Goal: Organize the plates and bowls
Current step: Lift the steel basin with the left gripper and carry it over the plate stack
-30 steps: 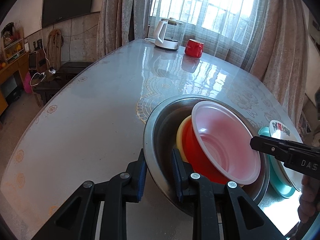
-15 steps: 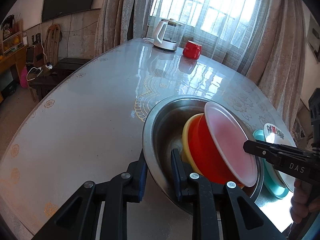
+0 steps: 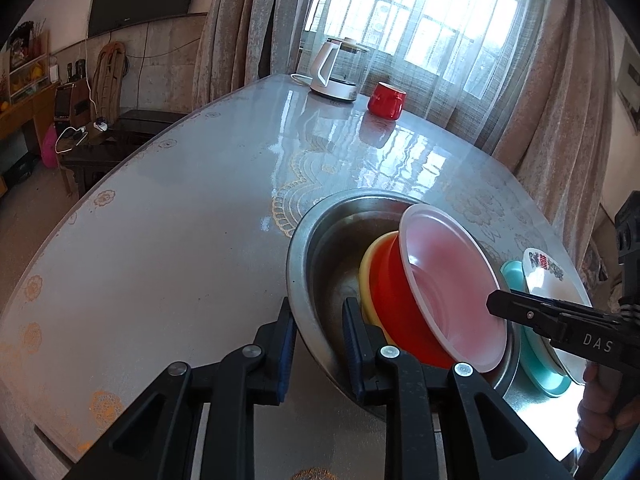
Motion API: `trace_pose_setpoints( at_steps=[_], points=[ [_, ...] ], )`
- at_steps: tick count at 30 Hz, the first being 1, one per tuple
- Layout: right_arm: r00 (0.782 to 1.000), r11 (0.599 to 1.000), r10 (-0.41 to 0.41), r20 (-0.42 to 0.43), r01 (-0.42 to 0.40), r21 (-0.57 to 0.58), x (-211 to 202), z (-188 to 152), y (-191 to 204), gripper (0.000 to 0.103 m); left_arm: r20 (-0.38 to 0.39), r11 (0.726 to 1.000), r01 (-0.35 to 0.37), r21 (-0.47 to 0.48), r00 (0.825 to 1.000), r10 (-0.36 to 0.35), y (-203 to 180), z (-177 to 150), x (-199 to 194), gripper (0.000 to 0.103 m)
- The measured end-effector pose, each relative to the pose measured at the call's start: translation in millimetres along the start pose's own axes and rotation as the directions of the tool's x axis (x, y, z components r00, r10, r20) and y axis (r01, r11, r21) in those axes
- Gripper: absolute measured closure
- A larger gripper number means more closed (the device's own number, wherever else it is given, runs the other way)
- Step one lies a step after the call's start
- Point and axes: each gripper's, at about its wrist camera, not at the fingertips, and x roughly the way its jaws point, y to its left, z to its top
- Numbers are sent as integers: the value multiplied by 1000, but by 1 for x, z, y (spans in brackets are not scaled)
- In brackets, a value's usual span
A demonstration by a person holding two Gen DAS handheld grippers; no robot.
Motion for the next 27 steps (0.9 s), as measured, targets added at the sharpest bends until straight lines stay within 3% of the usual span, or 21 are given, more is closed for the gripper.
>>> trace_pose_setpoints(
  at_steps=[11,20,27],
  points=[
    [1000,999,26,16,-26,32,-6,0,-9,71,18,999,4,-38,1000,-4,12,3,-10,79],
    [997,995,-37,71,31,97,-15,2,-23,71,30,999,-15,-38,999,17,13,0,-13,74],
    [993,996,-88,72,90,-17,-12,1,-1,71,38,1000,-25,-4,999,25,10,-1,-13,74]
  ],
)
